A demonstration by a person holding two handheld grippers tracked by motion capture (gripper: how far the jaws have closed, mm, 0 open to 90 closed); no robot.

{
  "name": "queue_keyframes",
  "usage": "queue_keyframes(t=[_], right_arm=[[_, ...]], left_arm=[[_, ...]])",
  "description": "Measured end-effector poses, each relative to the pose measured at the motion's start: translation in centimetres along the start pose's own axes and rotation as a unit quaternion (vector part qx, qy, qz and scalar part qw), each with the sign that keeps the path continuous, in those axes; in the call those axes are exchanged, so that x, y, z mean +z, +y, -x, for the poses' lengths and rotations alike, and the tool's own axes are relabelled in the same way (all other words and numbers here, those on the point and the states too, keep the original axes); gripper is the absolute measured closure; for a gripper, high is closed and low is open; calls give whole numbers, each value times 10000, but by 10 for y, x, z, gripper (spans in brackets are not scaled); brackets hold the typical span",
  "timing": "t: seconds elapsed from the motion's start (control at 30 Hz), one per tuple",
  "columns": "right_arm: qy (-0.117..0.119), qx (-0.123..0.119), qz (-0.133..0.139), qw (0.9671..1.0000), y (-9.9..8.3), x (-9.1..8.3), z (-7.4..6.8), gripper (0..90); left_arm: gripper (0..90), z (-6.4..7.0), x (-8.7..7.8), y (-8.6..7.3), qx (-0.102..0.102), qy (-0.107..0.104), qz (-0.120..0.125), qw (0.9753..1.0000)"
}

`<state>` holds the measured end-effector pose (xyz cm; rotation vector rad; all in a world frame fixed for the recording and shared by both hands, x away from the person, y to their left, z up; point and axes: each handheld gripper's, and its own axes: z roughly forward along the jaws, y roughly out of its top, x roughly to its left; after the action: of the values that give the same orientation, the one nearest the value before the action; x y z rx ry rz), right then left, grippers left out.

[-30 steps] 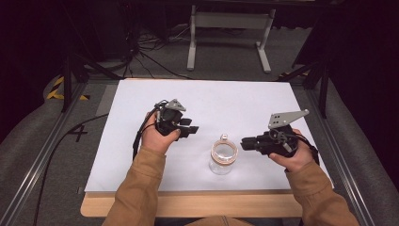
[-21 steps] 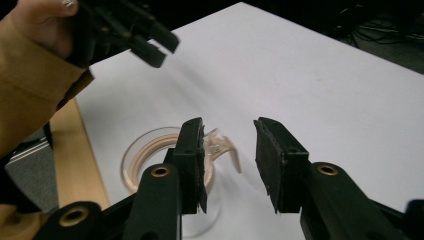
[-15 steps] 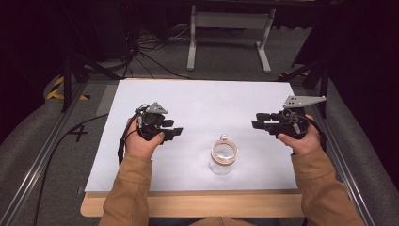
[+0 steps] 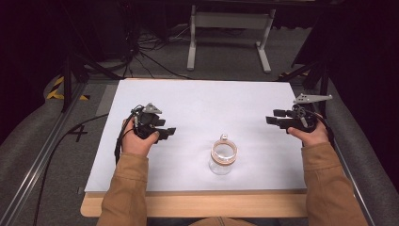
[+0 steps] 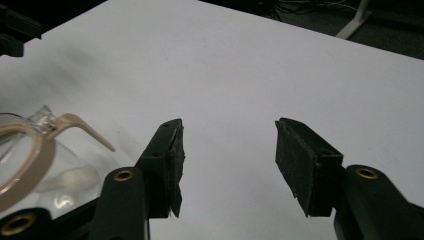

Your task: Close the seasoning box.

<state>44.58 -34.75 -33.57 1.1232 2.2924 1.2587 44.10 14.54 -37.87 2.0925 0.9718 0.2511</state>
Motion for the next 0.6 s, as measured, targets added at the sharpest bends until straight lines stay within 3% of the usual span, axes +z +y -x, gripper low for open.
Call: queue_keyframes(t=[0.27, 0.6], right_arm=[[-101, 25, -374, 9992, -25, 21, 26, 427], [-130, 97, -728, 9972, -51, 50, 41, 438]], left_arm=[[410, -16, 17, -12, -109, 118, -192, 9997], [390, -34, 31, -28, -230, 93, -274, 9993]])
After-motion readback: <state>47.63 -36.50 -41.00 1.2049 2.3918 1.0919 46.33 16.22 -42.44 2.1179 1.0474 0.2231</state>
